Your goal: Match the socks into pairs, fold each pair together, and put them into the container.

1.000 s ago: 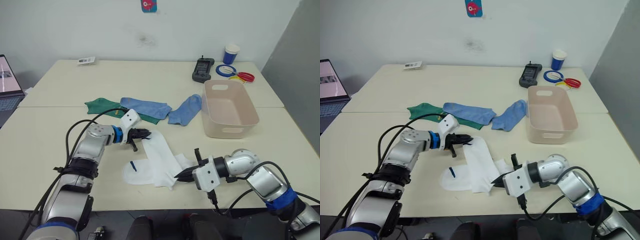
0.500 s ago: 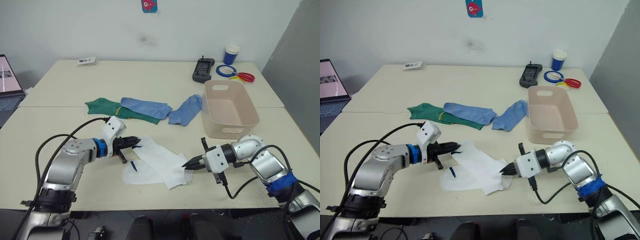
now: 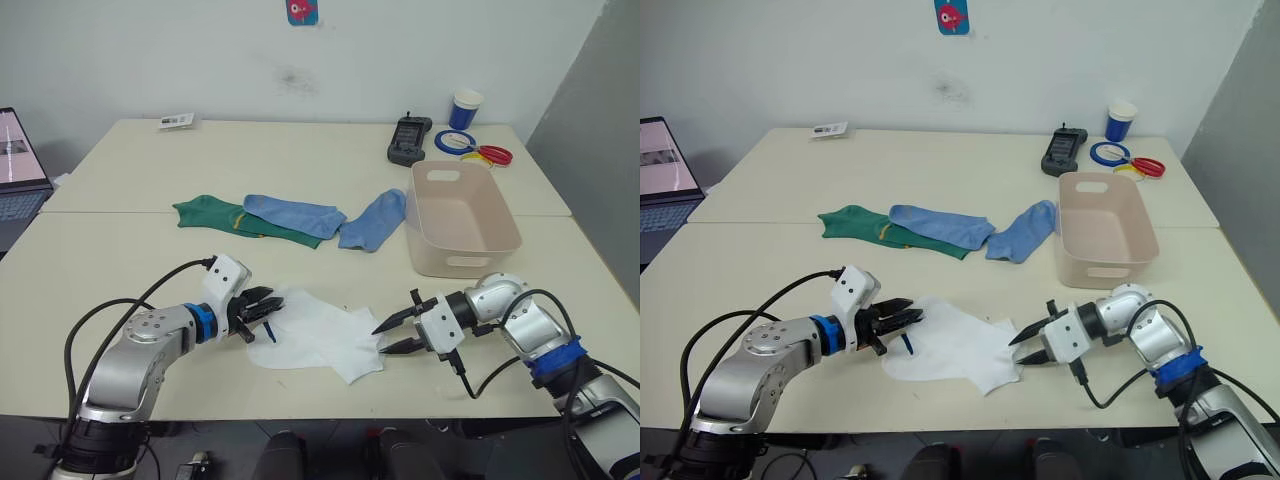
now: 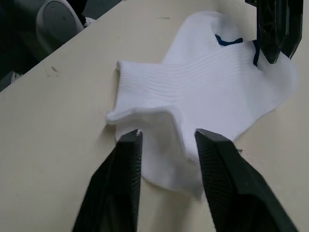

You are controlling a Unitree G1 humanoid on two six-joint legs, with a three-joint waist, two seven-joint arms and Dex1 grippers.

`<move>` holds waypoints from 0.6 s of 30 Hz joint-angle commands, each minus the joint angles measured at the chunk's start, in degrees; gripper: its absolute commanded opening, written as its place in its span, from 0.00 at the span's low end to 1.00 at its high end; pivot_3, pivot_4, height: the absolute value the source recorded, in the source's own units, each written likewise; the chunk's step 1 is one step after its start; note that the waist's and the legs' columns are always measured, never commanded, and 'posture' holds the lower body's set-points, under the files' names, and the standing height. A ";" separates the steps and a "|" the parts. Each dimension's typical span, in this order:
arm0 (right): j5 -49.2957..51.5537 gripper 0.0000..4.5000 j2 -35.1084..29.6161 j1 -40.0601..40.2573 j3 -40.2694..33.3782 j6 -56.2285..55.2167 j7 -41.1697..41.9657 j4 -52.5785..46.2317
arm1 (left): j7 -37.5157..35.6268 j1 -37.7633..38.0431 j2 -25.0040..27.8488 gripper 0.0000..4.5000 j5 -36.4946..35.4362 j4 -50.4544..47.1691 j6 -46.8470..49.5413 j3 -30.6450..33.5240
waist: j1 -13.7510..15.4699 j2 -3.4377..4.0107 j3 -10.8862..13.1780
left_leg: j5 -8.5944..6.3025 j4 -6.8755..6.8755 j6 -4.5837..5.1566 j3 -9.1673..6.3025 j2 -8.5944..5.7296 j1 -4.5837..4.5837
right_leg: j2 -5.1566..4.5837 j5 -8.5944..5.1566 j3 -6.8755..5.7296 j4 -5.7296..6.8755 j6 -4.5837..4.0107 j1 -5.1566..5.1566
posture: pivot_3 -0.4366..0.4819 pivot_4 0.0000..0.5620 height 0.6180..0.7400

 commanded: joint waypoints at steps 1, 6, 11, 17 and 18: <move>3.18 0.68 -3.17 3.28 -4.92 6.84 -2.96 -7.43 | -3.00 -2.42 2.02 0.64 -2.76 2.19 -1.83 2.94 | 0.05 0.00 0.00 | 0.00 -0.01 0.00 0.00 0.00 0.00 | 0.00 0.00 -0.01 0.00 0.00 0.00 | 0.48 0.27 1.00; 18.08 0.91 -8.27 14.90 -12.89 50.06 -18.19 -30.53 | -9.81 -9.46 5.46 0.85 -1.51 12.83 -7.04 0.47 | 0.42 0.00 -0.01 | 0.01 -0.03 -0.02 0.03 0.00 -0.03 | -0.02 0.00 -0.06 0.01 0.00 0.00 | 0.48 0.27 1.00; 41.15 0.91 -4.80 17.97 -21.78 85.87 -36.29 -43.36 | -13.68 -15.68 5.38 0.85 1.57 22.79 -12.59 -3.90 | -0.08 0.01 -0.03 | 0.08 -0.03 -0.15 -0.01 0.00 0.01 | -0.08 0.01 0.03 -0.02 -0.03 0.01 | 0.48 0.27 1.00; 56.99 0.91 4.82 16.75 -29.64 103.59 -54.96 -43.76 | -16.78 -19.53 3.55 0.85 3.98 28.19 -16.59 -8.18 | -0.09 -0.01 -0.03 | 0.02 -0.04 -0.04 0.08 -0.01 -0.07 | 0.00 0.00 -0.06 -0.01 -0.01 -0.03 | 0.48 0.27 1.00; 58.14 0.91 5.78 16.57 -29.98 105.08 -57.01 -43.65 | -17.06 -19.64 3.35 0.85 4.45 28.61 -17.18 -8.79 | -0.10 -0.01 -0.03 | 0.02 -0.04 -0.04 0.08 0.00 -0.08 | 0.00 0.00 -0.05 -0.01 -0.01 -0.03 | 0.48 0.27 1.00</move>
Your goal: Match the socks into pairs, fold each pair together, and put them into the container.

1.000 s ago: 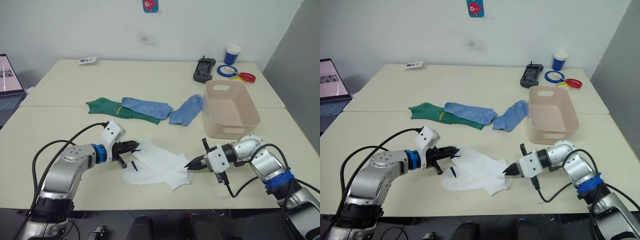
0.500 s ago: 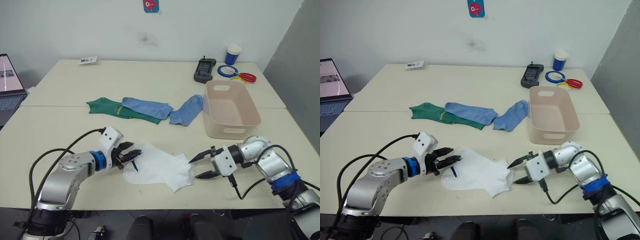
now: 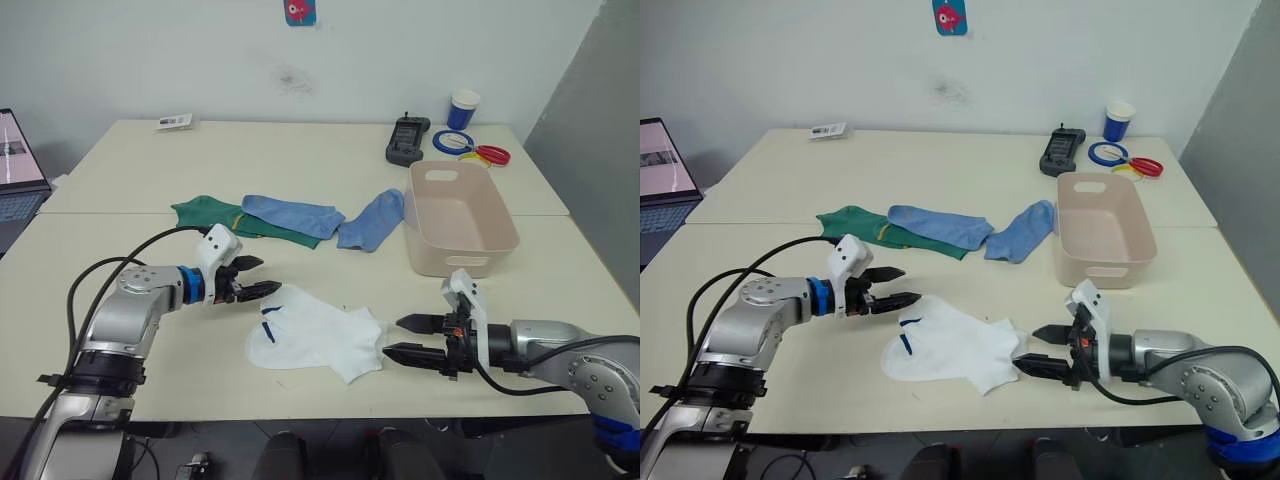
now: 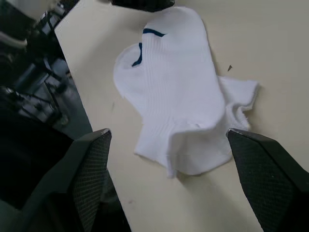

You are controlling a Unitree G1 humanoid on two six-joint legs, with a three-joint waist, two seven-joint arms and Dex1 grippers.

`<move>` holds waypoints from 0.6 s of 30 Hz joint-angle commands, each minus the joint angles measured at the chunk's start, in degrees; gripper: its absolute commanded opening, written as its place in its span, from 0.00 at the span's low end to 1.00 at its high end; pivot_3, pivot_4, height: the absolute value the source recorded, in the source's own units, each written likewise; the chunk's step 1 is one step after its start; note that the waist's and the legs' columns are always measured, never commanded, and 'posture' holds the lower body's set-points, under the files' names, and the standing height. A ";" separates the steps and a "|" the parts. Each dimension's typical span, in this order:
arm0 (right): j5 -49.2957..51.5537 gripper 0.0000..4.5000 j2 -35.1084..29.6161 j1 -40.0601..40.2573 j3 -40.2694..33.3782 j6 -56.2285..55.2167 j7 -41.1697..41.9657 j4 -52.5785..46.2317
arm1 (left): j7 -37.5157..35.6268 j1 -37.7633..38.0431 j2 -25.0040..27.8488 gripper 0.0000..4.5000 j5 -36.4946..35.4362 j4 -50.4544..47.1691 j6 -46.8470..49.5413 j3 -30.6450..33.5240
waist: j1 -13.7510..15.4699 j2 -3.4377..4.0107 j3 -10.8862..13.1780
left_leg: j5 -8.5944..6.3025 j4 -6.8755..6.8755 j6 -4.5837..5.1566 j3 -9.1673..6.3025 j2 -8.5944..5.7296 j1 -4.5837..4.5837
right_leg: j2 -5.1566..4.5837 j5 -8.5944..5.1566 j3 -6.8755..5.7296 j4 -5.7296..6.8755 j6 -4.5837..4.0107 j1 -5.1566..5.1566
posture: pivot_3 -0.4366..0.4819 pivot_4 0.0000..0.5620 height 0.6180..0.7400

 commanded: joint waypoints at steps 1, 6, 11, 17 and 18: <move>5.98 0.91 2.24 -1.25 -2.92 5.52 -7.71 -1.43 | -1.59 -1.15 -0.38 0.85 1.41 0.53 -2.64 -1.41 | -0.01 0.00 0.00 | 0.00 0.00 0.01 0.03 -0.01 0.00 | 0.01 -0.01 0.02 0.00 0.03 0.00 | 0.48 0.27 1.00; 8.62 0.91 4.72 -1.49 -2.33 9.13 -13.38 -0.79 | -1.88 -0.95 -0.48 0.85 2.71 1.30 -3.35 -2.55 | -0.03 0.00 0.00 | -0.01 -0.01 0.02 0.03 -0.02 -0.01 | 0.06 -0.16 0.01 -0.01 0.28 -0.01 | 0.48 0.27 1.00; 8.15 0.91 8.02 -2.79 -0.41 9.23 -15.68 1.74 | -1.40 -0.44 -1.25 0.85 3.31 0.82 -3.26 -3.11 | -0.08 0.00 0.00 | -0.01 -0.01 0.03 0.04 -0.02 -0.02 | 0.25 -0.17 0.02 -0.01 0.29 -0.01 | 0.48 0.27 1.00; 5.92 0.71 10.15 -5.93 1.07 8.71 -16.67 5.00 | -0.79 0.23 -2.33 0.50 3.28 -0.46 -2.52 -3.33 | -0.13 0.00 0.00 | -0.02 -0.01 0.03 0.03 -0.01 -0.05 | 0.27 -0.17 0.02 -0.02 0.29 -0.03 | 0.48 0.27 1.00; 5.58 0.62 10.04 -6.02 1.26 8.60 -16.68 5.17 | -0.70 0.37 -2.39 0.43 3.15 -0.70 -2.32 -3.22 | -0.13 0.00 0.00 | -0.02 -0.01 0.04 0.02 -0.01 -0.05 | 0.27 -0.17 0.01 -0.02 0.29 -0.03 | 0.48 0.27 1.00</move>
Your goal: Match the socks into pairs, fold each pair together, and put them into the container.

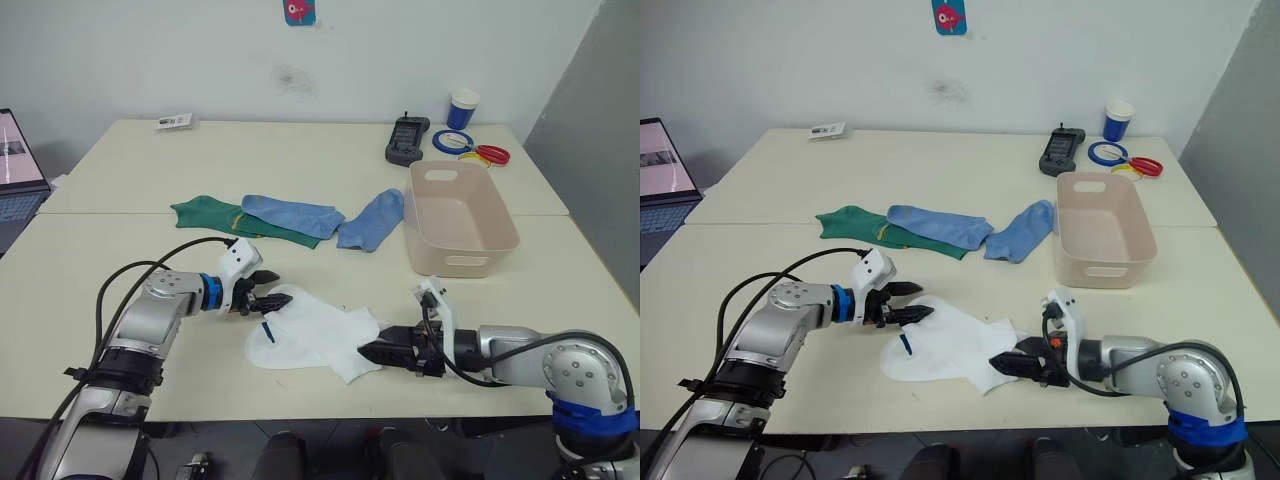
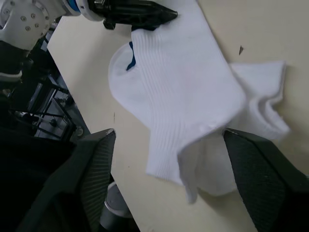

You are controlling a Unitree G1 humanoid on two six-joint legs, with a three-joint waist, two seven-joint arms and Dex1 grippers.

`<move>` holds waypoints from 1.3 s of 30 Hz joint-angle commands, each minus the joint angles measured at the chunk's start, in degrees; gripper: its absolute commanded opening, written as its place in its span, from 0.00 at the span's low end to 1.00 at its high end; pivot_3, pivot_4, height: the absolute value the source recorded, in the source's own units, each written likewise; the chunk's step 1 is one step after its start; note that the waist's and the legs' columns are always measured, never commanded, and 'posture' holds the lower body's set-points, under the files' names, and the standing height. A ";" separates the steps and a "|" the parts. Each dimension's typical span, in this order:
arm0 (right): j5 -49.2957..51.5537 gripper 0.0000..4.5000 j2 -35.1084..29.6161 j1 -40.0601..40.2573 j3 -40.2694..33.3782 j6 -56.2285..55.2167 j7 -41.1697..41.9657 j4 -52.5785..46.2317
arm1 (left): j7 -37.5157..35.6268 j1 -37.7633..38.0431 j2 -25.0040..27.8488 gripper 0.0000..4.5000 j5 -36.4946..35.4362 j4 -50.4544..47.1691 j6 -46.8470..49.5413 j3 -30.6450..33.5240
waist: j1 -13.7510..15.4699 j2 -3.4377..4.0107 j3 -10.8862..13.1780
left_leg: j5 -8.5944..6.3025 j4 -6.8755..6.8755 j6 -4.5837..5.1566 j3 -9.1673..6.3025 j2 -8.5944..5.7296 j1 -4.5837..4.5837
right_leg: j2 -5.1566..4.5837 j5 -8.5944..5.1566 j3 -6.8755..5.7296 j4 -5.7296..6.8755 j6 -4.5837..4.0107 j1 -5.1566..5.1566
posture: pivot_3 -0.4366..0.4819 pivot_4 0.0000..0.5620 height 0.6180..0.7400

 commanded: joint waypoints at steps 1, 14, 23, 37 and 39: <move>-0.89 0.54 -0.22 -0.56 0.31 -0.18 -0.69 -0.10 | 0.19 0.31 -0.03 0.36 -0.32 -2.73 0.28 0.67 | 0.00 0.00 0.00 | 0.00 -0.01 0.00 0.00 0.00 -0.01 | 0.00 0.00 0.00 0.00 0.00 0.00 | 0.48 0.27 1.00; -3.34 0.00 -1.64 -0.88 0.64 -1.55 1.74 -0.57 | 2.17 4.45 1.13 0.00 -4.01 -9.81 4.61 5.39 | -0.04 0.00 0.00 | 0.00 -0.01 0.00 -0.02 0.02 0.00 | 0.02 0.00 0.01 0.00 0.00 -0.01 | 0.48 0.27 1.00; -5.38 0.00 -5.04 -8.27 0.76 -4.43 7.82 4.28 | 7.34 13.86 2.09 0.00 -10.81 -23.14 13.67 13.60 | -0.32 0.00 0.00 | 0.00 -0.05 0.00 -0.11 0.05 0.02 | 0.01 0.00 0.03 -0.01 0.00 -0.02 | 0.48 0.27 1.00; -19.37 0.00 -7.82 -14.31 11.39 -12.73 18.80 16.18 | 18.46 20.12 -1.34 0.00 -10.96 -29.70 15.27 14.50 | -0.11 0.00 0.00 | 0.00 -0.04 0.00 -0.11 0.02 0.01 | -0.01 0.00 0.06 -0.05 0.00 -0.03 | 0.48 0.27 1.00; -21.37 0.00 -7.54 -15.11 11.98 -14.60 19.65 17.48 | 18.63 19.73 -1.63 0.00 -10.89 -28.88 14.73 14.03 | -0.12 0.00 0.00 | 0.00 -0.04 0.00 -0.10 0.02 0.02 | 0.00 0.00 0.07 -0.05 0.00 -0.03 | 0.48 0.27 1.00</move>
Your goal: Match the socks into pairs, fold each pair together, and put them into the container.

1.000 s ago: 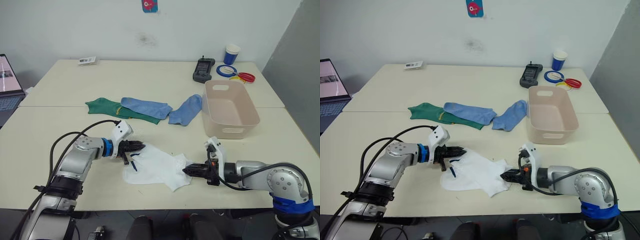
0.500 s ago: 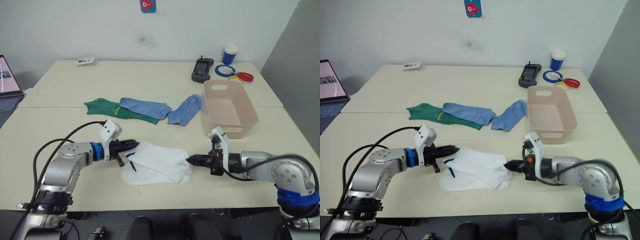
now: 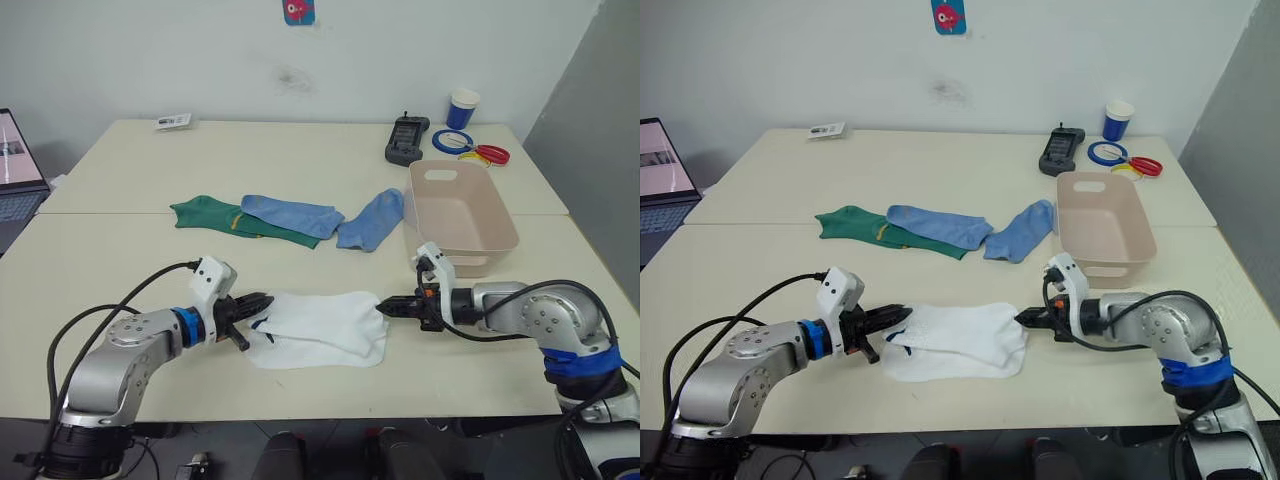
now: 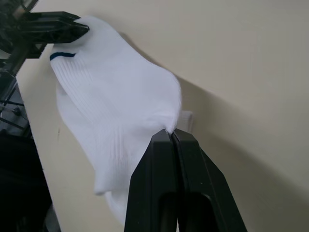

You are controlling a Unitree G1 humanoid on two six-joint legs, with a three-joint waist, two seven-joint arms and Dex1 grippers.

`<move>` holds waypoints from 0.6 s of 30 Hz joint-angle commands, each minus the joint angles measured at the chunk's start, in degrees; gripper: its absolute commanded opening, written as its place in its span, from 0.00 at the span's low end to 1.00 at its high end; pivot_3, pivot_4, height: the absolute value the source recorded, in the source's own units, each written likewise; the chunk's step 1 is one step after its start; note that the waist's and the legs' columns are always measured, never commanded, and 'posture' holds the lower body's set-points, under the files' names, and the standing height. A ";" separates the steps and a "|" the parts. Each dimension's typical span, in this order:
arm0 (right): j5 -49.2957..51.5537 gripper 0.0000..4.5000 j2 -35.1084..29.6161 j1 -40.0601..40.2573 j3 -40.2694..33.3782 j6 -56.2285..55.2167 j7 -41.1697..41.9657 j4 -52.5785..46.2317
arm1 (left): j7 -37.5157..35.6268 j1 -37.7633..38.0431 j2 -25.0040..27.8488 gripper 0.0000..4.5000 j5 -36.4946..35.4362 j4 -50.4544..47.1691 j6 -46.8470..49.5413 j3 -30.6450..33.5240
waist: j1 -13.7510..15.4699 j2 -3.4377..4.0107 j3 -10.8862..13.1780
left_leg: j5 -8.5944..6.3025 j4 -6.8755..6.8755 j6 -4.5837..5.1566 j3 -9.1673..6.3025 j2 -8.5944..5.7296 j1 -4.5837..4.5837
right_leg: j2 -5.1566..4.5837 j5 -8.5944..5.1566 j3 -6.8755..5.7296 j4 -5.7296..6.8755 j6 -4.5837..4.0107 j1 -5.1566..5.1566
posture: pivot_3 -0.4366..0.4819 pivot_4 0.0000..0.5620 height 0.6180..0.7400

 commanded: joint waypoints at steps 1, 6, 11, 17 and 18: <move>-3.41 0.00 -0.01 -2.01 0.53 -3.87 2.31 0.95 | 0.60 -0.71 -0.37 0.00 0.33 0.68 -1.73 -0.13 | 0.00 0.00 0.00 | 0.00 0.00 0.00 0.00 0.00 -0.01 | 0.00 0.00 -0.01 0.00 0.00 0.00 | 0.48 0.27 1.00; -5.74 0.20 -0.02 -2.28 -0.09 -5.99 4.19 1.06 | -0.63 -0.75 -0.06 0.10 -0.07 2.00 -2.56 -0.71 | 0.02 0.00 0.00 | 0.00 0.00 0.00 0.00 0.00 -0.01 | -0.01 0.00 -0.01 0.00 0.00 0.00 | 0.48 0.27 1.00; -9.32 0.50 -3.56 -0.48 -0.47 -12.50 7.22 -5.10 | -1.65 -0.98 2.37 0.42 0.04 4.79 -4.98 3.09 | 0.09 0.00 0.00 | 0.00 0.00 0.00 -0.01 0.00 -0.01 | -0.01 0.00 -0.03 0.00 0.00 -0.01 | 0.48 0.27 1.00; -19.11 0.50 -11.85 6.17 5.90 -31.34 18.35 -16.63 | -15.64 2.72 10.51 0.55 1.43 5.28 -20.50 4.63 | 0.07 0.01 0.01 | 0.00 -0.05 0.00 0.00 0.03 -0.01 | -0.03 -0.02 -0.07 -0.05 -0.03 -0.04 | 0.48 0.27 1.00; -22.94 0.50 -13.16 7.60 8.08 -36.75 19.99 -16.75 | -18.10 3.65 11.94 0.55 2.40 5.83 -23.98 4.35 | 0.06 0.01 0.01 | 0.00 -0.07 -0.01 0.01 0.03 0.02 | -0.05 -0.02 -0.06 -0.06 -0.03 -0.03 | 0.48 0.27 1.00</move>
